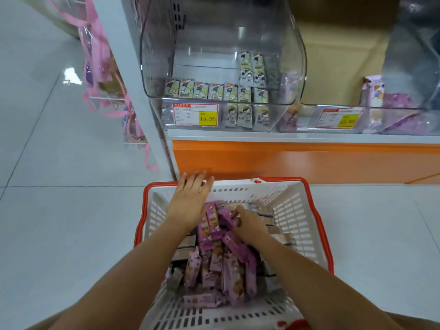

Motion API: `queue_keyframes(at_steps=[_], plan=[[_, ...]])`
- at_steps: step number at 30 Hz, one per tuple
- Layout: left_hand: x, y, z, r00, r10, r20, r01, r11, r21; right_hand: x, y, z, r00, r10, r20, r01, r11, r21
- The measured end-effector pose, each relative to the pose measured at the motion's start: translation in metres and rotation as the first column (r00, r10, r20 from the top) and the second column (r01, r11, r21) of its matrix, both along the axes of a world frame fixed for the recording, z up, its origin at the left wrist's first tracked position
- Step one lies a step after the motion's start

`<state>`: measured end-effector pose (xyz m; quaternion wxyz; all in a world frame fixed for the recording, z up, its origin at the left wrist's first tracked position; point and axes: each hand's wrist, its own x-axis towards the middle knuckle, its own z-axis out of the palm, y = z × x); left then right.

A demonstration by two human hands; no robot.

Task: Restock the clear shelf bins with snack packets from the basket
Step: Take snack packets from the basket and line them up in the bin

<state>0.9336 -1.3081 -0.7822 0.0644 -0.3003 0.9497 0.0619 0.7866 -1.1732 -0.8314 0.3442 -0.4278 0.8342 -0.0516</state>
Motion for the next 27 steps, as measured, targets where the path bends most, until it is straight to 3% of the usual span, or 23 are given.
queue_keyframes(at_steps=[3, 7, 11, 17, 20, 27], plan=[[-0.01, -0.001, 0.012, 0.998, -0.041, -0.042, 0.04, 0.999, -0.025, -0.017, 0.001, 0.03, 1.0, 0.001, 0.027, 0.003, 0.992, -0.127], [-0.036, 0.004, 0.045, 0.965, -0.142, -0.22, 0.129, 0.989, -0.073, -0.046, 0.005, 0.084, 0.994, 0.006, 0.114, 0.025, 0.961, -0.275], [-0.068, 0.019, 0.093, 0.911, -0.217, -0.351, 0.163, 0.971, -0.177, -0.082, 0.025, 0.138, 0.997, 0.056, 0.053, -0.031, 0.923, -0.385], [-0.131, 0.048, 0.156, 0.793, -0.294, -0.533, 0.185, 0.951, -0.249, -0.144, 0.071, 0.216, 0.99, -0.117, 0.08, 0.141, 0.76, -0.634], [-0.166, 0.061, 0.183, 0.759, -0.325, -0.564, 0.209, 0.942, -0.261, -0.175, 0.095, 0.25, 0.96, -0.258, 0.107, 0.253, 0.639, -0.726], [-0.252, 0.081, 0.22, 0.765, -0.436, -0.474, 0.367, 0.9, -0.236, -0.272, 0.118, 0.303, 0.902, -0.432, -0.023, 0.223, 0.508, -0.832]])
